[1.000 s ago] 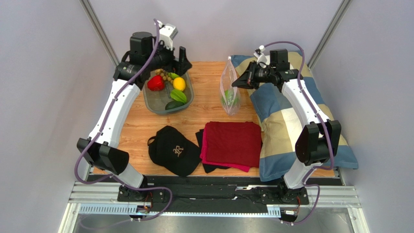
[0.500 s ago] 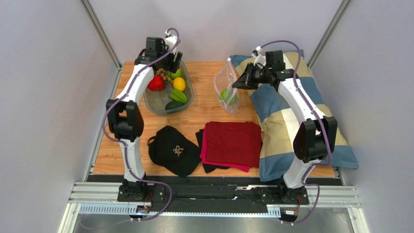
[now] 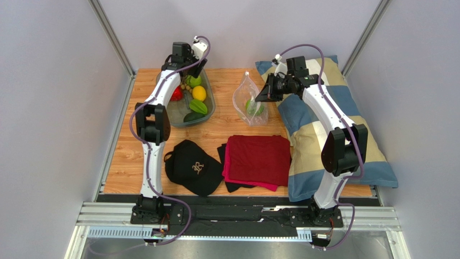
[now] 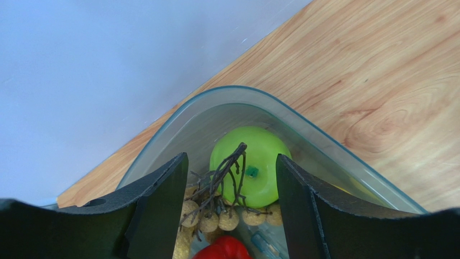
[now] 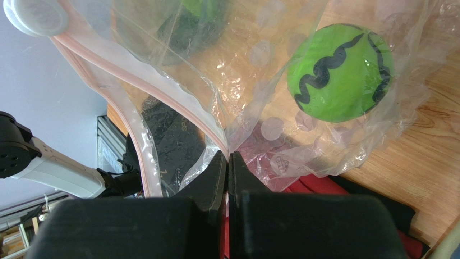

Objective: Place the food in the zip-top bag and seal the zipper
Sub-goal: Pick up the fake fruit from the bin.

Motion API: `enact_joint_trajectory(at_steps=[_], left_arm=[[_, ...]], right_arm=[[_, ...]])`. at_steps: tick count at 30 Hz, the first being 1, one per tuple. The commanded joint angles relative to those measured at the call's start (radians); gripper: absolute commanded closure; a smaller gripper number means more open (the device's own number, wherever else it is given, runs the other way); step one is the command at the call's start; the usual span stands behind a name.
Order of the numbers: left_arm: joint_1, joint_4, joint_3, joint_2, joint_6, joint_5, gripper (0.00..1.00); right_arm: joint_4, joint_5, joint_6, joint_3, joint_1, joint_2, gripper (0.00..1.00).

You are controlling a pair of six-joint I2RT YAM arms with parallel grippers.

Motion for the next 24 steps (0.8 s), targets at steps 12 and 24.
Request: enact_joint_trajectory(at_steps=[12,24], left_arm=[[0.004,0.003,0.029,0.000,0.046,0.021,0.89],[0.007,-0.027,-0.086,-0.248,-0.102,0.096,1.00]], right_arm=[[-0.043,-0.014,-0.068,0.034,0.007,-0.023,1.00],[0.124,-0.158,0.274,-0.005,0.018,-0.122,1.00]])
